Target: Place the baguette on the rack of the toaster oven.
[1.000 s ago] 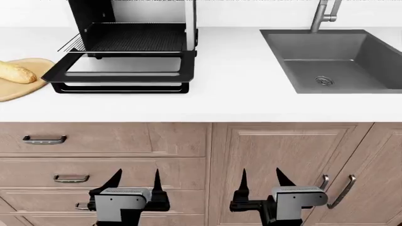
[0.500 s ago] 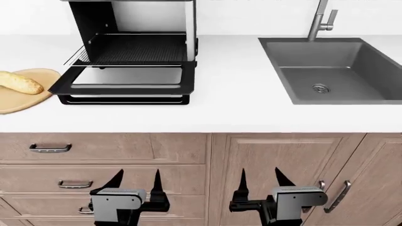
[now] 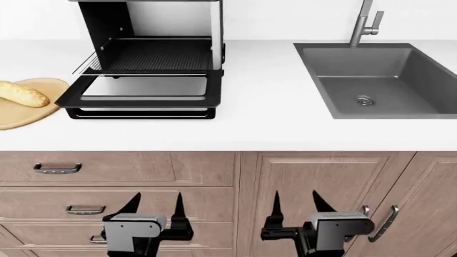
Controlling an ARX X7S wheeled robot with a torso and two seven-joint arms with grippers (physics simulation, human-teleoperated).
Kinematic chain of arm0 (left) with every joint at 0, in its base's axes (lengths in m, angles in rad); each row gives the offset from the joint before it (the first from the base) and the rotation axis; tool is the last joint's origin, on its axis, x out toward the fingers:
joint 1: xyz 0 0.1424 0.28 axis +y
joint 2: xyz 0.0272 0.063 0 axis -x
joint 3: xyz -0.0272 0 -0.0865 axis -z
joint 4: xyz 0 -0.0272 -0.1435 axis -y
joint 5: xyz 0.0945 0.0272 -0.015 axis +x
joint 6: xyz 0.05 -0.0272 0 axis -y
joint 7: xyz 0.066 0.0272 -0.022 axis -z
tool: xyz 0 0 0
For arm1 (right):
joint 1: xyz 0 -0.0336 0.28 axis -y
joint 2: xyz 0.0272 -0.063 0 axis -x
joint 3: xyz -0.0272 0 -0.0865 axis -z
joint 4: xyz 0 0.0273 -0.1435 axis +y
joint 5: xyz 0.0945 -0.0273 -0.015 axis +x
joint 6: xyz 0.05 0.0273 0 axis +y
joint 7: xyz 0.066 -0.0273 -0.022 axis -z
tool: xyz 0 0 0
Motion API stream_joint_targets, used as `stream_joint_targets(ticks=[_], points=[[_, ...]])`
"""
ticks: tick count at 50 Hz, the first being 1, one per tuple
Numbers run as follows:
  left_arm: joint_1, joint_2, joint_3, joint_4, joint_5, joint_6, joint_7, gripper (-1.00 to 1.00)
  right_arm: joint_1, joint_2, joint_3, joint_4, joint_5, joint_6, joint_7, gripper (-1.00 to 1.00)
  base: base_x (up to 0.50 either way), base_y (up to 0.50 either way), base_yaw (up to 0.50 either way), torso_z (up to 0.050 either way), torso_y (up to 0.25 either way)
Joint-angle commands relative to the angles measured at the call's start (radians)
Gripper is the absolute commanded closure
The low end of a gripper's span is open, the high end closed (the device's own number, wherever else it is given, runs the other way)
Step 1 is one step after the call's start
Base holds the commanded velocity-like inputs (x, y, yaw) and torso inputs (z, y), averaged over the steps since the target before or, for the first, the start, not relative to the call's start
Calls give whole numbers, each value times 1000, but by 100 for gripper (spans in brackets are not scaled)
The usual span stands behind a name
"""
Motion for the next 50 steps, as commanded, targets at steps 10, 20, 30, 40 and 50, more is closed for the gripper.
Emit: stream_joint_targets(ticks=[10,20,30,40,50], points=[[-80,-88,-21,541,-150,-680,-186,-100,-68,17,-27,-200,-1,7,64,-100,0,0,0,0,0],[-135,-119,-28,628,-185,-790,-211,-100,-114,185,44,-730,147,414,43,-100,0,0,0,0,0],[-271,-122,-123,739,-338,-1070,-275,-100,-88,188,135,-907,166,548,181,-100,0,0,0,0,0],[-531,-92,-273,762,-521,-1401,-357,-100,250,330,314,-1065,444,1008,443,-100,0,0,0,0,0],[-760,-131,-392,691,-829,-1602,-609,-100,591,525,237,-957,1159,1127,866,-100,0,0,0,0,0]])
